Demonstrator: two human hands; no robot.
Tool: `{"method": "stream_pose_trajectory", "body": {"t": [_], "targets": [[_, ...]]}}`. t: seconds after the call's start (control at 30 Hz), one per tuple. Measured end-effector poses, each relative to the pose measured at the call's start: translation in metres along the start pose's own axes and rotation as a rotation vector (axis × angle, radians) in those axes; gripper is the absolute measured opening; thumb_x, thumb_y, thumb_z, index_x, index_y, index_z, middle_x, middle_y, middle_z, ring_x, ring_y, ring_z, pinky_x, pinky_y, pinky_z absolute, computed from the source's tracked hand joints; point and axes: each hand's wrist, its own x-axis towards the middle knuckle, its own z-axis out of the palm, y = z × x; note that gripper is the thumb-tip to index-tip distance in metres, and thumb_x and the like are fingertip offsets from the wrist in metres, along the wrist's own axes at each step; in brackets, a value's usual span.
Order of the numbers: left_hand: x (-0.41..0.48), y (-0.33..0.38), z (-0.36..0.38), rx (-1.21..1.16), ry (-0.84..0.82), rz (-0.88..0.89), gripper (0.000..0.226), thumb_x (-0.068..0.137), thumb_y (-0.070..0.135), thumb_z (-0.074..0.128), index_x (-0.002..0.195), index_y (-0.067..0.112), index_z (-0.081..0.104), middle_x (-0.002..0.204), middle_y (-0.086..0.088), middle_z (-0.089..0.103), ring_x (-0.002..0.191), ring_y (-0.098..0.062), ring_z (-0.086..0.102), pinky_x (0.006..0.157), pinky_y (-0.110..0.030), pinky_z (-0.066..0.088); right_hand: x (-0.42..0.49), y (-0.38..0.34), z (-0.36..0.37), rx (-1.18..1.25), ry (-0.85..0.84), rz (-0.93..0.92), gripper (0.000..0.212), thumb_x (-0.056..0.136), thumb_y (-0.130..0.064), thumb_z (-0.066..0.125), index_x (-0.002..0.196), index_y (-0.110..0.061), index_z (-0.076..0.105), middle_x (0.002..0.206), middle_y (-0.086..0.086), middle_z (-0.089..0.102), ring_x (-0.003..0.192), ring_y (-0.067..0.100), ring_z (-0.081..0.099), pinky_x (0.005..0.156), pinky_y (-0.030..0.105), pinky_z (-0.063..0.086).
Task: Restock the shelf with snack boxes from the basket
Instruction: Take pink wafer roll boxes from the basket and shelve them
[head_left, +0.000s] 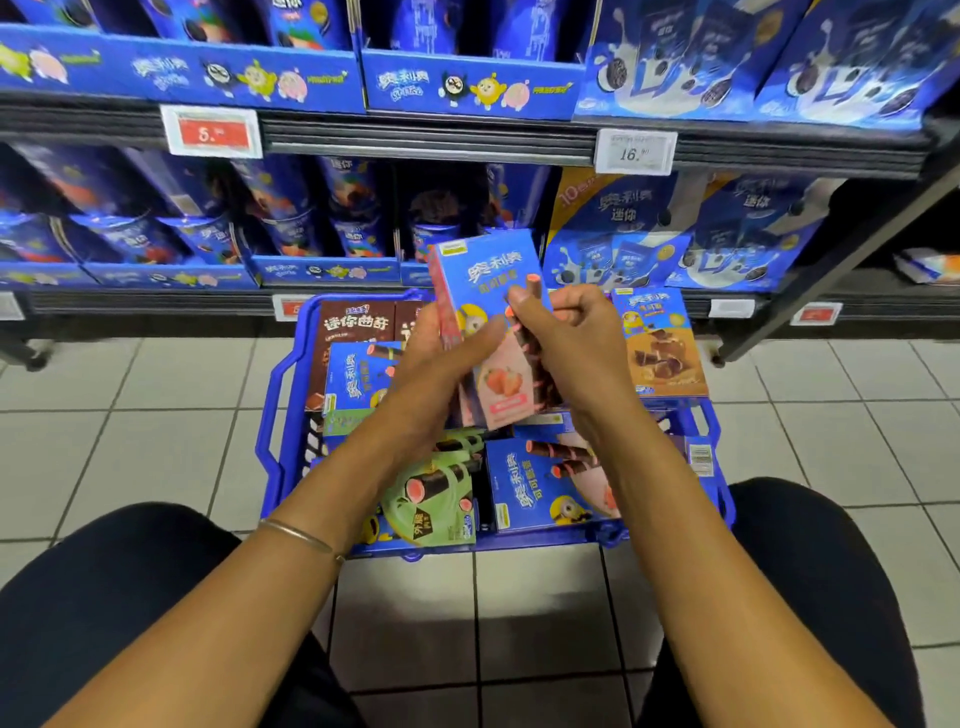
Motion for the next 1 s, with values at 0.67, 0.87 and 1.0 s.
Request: {"method": "stream_pose_trajectory", "body": {"t": [0.67, 0.87, 1.0], "targets": [[0.004, 0.016, -0.013, -0.102, 0.016, -0.06, 0.024, 0.085, 0.023, 0.081, 0.105, 0.018, 0.069, 0.124, -0.013, 0.075, 0.115, -0.037, 0.074, 0.097, -0.059, 0.061, 0.003, 0.052, -0.075, -0.999, -0.785, -0.153, 0.047, 0.074, -0.044, 0.088, 0.116, -0.032, 0.071, 0.114, -0.014, 0.06, 0.109, 0.011, 0.057, 0.097, 0.033, 0.05], [0.009, 0.018, -0.021, -0.08, 0.031, -0.017, 0.024, 0.085, 0.02, 0.079, 0.106, 0.02, 0.067, 0.118, -0.007, 0.078, 0.11, -0.032, 0.077, 0.089, -0.053, 0.064, -0.003, 0.04, -0.089, -0.701, -0.75, -0.054, 0.039, 0.074, -0.019, 0.091, 0.102, -0.029, 0.065, 0.104, 0.003, 0.066, 0.098, 0.022, 0.066, 0.087, 0.046, 0.058], [0.013, 0.019, -0.029, -0.115, 0.058, 0.026, 0.017, 0.088, 0.019, 0.077, 0.104, 0.019, 0.071, 0.114, -0.007, 0.079, 0.105, -0.028, 0.078, 0.085, -0.049, 0.064, 0.001, 0.006, -0.106, -0.372, -0.721, -0.094, 0.041, 0.07, -0.013, 0.089, 0.103, -0.023, 0.067, 0.096, 0.001, 0.073, 0.088, 0.02, 0.072, 0.083, 0.033, 0.061]]}}
